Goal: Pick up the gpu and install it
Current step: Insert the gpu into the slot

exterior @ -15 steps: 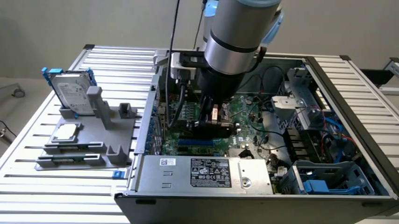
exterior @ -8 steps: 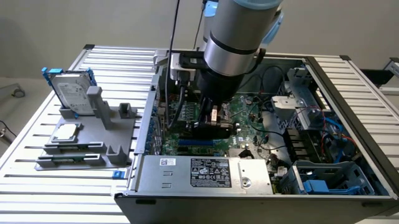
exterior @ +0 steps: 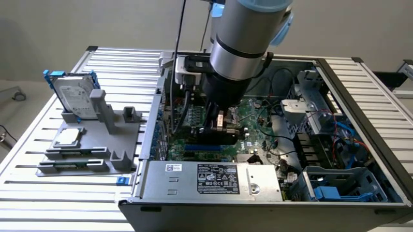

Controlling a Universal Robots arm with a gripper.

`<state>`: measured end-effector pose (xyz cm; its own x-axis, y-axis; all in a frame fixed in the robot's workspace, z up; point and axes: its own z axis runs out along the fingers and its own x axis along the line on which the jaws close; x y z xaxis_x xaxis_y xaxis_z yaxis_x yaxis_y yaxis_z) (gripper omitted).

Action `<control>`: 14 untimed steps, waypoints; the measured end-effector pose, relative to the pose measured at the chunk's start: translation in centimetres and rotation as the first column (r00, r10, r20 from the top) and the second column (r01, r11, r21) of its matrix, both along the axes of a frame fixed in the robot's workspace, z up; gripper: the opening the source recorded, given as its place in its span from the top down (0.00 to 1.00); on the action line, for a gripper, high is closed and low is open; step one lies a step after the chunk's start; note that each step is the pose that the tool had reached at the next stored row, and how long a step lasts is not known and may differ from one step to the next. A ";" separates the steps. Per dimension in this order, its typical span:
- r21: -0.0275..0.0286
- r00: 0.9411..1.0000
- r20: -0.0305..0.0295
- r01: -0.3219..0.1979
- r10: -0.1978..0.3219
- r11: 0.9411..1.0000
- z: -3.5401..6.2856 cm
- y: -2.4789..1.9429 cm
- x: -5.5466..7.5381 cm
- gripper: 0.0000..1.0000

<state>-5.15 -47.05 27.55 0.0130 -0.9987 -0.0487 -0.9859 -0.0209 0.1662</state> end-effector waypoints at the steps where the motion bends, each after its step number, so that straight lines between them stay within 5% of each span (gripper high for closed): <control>1: -0.001 1.000 -0.001 0.000 0.000 1.000 -0.04 0.00 0.0 0.74; 14: -0.002 1.000 -0.004 0.002 -0.002 1.000 -0.73 0.00 -0.2 0.74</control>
<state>-5.33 -47.05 26.82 0.0113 -0.9988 -0.0471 -0.9853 -0.0191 0.1700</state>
